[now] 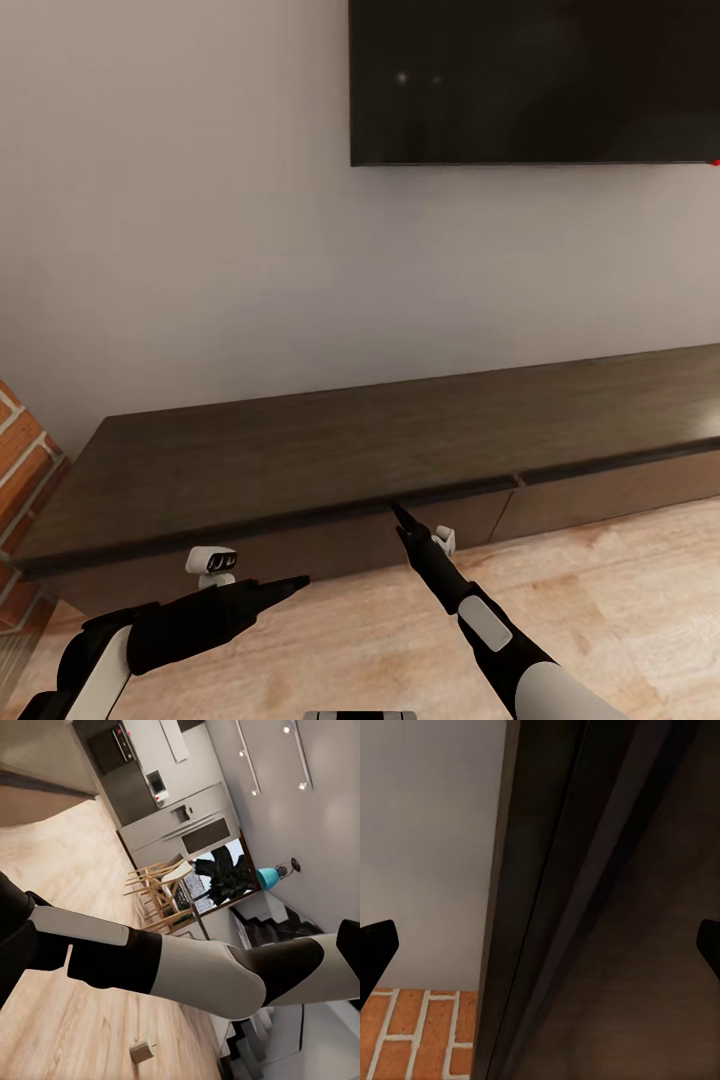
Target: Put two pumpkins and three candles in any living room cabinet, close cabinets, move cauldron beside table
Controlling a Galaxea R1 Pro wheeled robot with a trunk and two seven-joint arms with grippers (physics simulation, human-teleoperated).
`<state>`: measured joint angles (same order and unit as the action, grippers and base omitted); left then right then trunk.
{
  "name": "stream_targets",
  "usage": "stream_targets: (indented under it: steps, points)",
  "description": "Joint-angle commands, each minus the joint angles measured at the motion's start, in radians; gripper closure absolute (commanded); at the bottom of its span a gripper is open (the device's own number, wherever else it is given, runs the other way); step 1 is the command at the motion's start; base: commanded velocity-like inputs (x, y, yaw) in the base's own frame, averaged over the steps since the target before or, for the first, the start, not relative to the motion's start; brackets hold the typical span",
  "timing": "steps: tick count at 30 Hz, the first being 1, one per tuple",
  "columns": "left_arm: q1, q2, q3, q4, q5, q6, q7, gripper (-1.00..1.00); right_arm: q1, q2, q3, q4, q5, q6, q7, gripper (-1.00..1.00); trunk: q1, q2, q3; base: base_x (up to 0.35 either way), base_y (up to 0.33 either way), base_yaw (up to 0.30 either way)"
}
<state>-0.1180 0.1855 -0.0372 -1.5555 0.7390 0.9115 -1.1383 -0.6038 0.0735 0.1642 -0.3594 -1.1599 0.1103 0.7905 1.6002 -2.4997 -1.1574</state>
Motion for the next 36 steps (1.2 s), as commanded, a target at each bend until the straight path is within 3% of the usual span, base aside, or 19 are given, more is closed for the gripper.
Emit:
stream_targets:
  steps: [1,5,9,26,29,36]
  points:
    - [0.0,0.001,-0.001,0.0,0.005,0.006,0.0,-1.0,-0.001,0.0,0.003,0.0,-0.011,0.007,0.003,-1.0,0.0,0.0,-0.001,0.002,0.0,0.0]
    - [0.0,0.001,-0.001,0.0,0.005,0.005,-0.001,-1.0,-0.001,0.0,0.003,0.001,-0.011,0.005,0.003,-1.0,0.0,0.0,-0.001,0.0,0.0,0.0]
    - [0.0,0.002,0.0,0.0,0.005,0.004,-0.002,-1.0,-0.001,0.001,0.003,0.005,-0.01,-0.003,-0.002,-1.0,0.002,-0.001,-0.016,0.0,0.0,0.0]
    - [0.0,0.003,0.002,0.0,0.005,0.005,-0.002,-1.0,-0.001,0.003,-0.002,0.051,-0.012,-0.066,-0.007,-1.0,0.002,-0.001,-0.016,0.0,0.0,0.0]
    - [0.0,0.002,0.002,0.0,0.005,0.004,-0.002,-1.0,-0.001,0.003,-0.002,0.05,-0.012,-0.074,-0.001,-1.0,0.003,-0.002,-0.028,0.0,0.0,0.0]
    - [0.0,0.002,0.002,0.0,0.005,0.004,-0.002,-1.0,-0.001,0.002,-0.002,0.05,-0.011,-0.076,0.004,-1.0,0.003,-0.002,-0.028,0.0,0.0,0.0]
